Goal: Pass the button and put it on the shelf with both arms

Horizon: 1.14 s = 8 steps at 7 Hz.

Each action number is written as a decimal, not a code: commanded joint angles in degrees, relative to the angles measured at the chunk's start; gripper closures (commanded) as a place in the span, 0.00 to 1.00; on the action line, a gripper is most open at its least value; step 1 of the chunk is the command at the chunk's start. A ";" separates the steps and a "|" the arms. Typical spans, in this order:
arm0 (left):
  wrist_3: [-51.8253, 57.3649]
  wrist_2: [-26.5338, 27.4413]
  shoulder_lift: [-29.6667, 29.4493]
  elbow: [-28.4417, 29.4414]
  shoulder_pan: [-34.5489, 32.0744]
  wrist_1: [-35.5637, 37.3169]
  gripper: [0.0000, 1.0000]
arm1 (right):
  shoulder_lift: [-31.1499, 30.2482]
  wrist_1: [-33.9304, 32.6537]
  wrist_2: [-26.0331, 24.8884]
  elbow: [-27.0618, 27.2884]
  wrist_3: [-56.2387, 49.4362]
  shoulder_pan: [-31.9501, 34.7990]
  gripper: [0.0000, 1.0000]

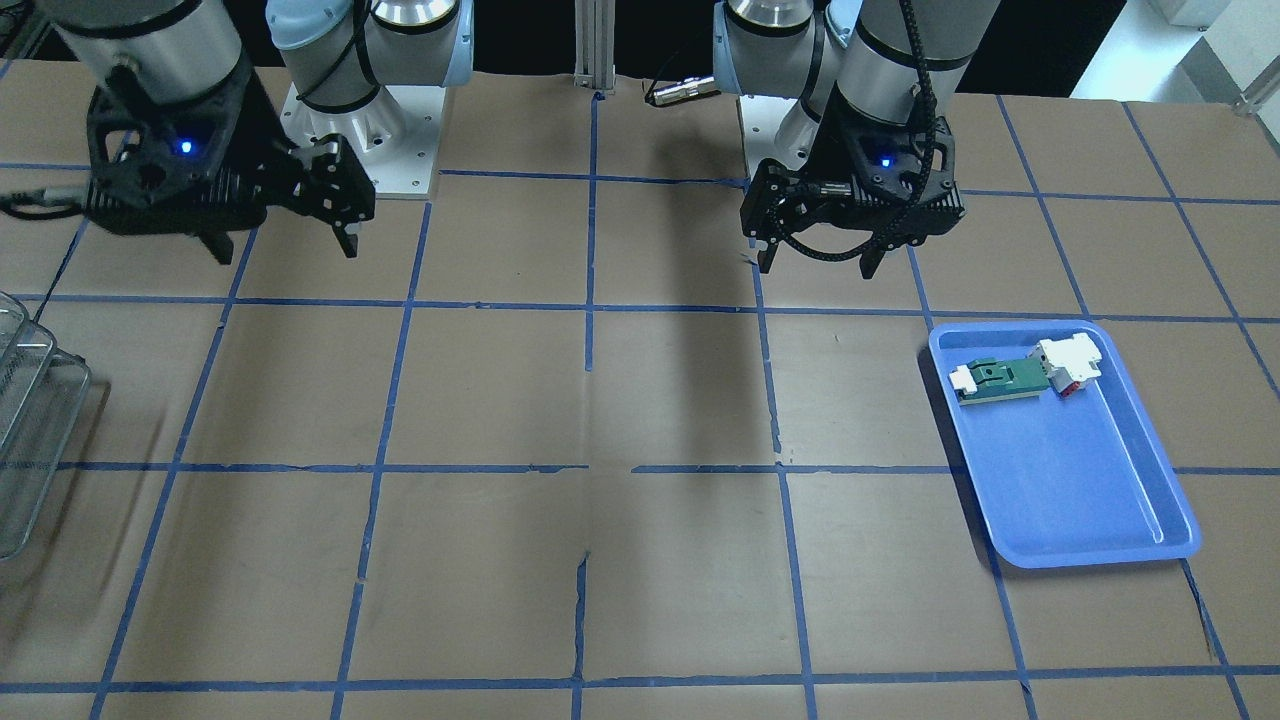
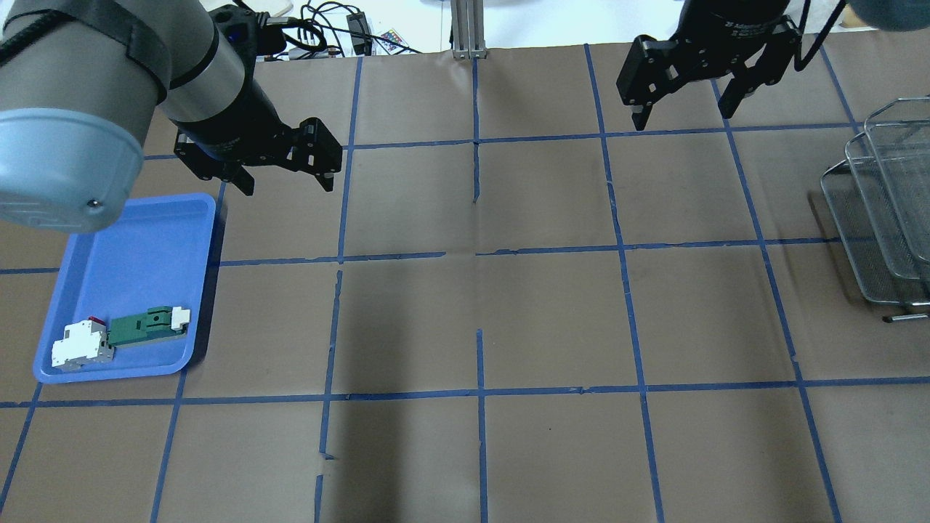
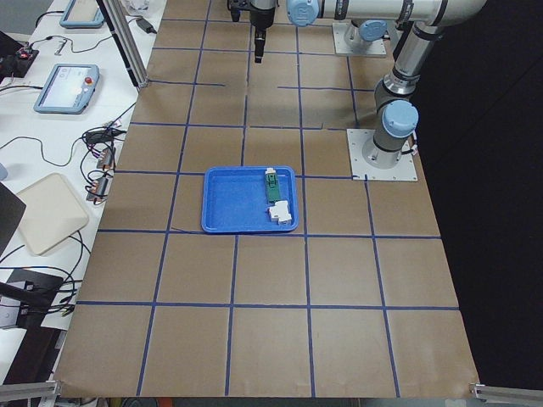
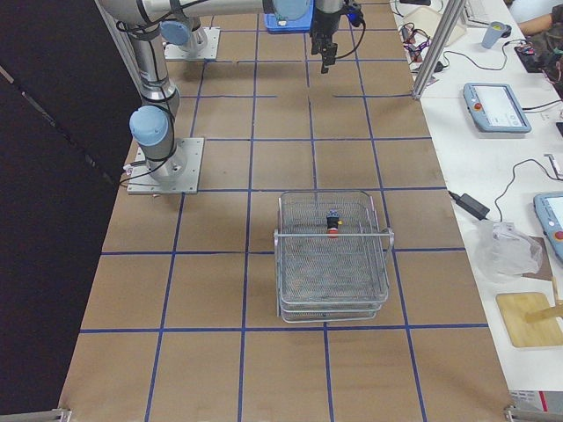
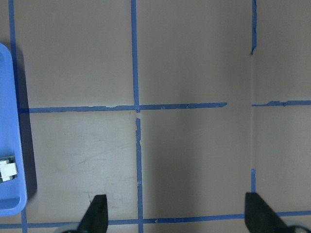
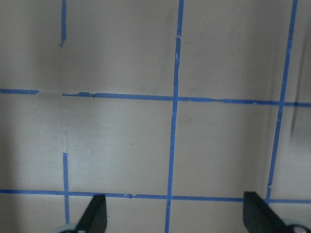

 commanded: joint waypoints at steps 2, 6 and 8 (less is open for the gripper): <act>-0.06 0.08 -0.38 0.49 0.00 0.09 0.00 | -3.59 -0.19 0.40 5.00 8.34 -0.26 0.00; -0.06 -0.01 -0.91 1.28 0.01 0.00 0.00 | 1.14 -9.58 -0.48 5.10 7.37 -0.27 0.00; -0.06 -0.01 -0.82 1.28 0.09 0.00 0.00 | 2.12 -10.21 -0.13 5.19 7.54 -0.27 0.00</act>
